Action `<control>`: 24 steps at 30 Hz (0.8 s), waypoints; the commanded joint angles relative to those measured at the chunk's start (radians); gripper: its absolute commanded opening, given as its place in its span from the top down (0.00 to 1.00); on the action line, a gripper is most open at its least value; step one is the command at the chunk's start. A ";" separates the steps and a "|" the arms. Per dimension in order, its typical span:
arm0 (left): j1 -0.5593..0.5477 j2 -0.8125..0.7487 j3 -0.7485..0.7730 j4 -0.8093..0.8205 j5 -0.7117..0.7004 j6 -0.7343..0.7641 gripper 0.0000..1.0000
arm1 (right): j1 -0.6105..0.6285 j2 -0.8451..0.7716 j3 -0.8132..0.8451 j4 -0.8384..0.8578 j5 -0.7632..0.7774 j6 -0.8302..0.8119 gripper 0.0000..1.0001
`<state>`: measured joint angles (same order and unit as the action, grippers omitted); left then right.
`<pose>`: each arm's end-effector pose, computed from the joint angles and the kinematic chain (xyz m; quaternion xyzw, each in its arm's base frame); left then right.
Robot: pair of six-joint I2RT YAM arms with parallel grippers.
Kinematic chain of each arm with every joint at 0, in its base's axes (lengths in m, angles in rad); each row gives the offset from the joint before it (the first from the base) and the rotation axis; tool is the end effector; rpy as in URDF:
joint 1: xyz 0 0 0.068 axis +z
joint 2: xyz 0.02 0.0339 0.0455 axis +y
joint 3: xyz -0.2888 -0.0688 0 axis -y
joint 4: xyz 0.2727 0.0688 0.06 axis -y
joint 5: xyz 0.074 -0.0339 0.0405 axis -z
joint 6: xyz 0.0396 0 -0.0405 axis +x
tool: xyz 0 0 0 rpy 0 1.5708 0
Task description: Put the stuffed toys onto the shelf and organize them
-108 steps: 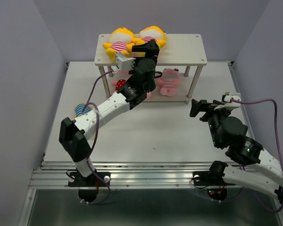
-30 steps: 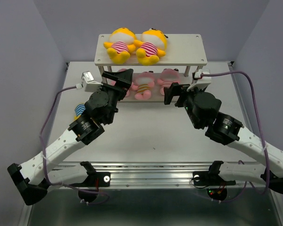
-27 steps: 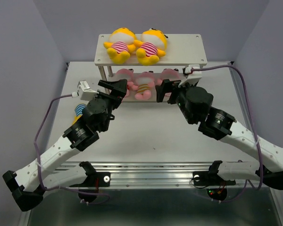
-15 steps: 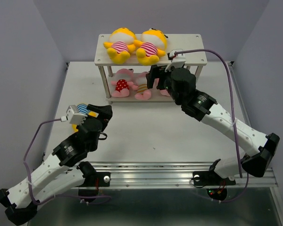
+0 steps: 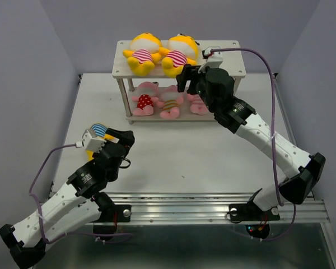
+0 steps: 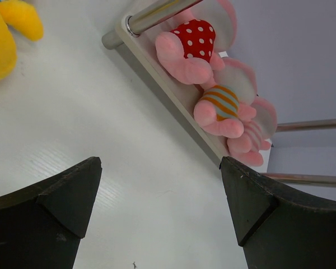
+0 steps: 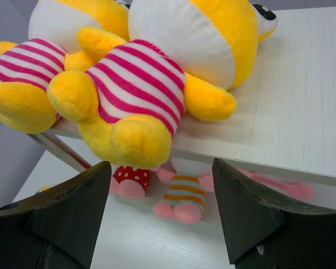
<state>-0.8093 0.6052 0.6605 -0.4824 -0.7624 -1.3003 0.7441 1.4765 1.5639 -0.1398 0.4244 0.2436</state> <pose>0.1198 -0.0860 0.3103 -0.3850 0.7082 -0.2826 0.5200 0.2826 0.2380 0.4788 -0.0352 0.7229 0.1844 0.6649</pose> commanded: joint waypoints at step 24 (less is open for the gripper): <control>0.272 0.080 -0.010 0.038 0.179 0.107 0.01 | -0.077 0.025 0.067 0.060 -0.024 -0.027 0.21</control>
<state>-0.5640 0.6750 0.6426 -0.4458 -0.6006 -1.2320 0.6739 1.5135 1.5822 -0.1329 0.3927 0.2375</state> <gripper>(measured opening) 0.986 0.792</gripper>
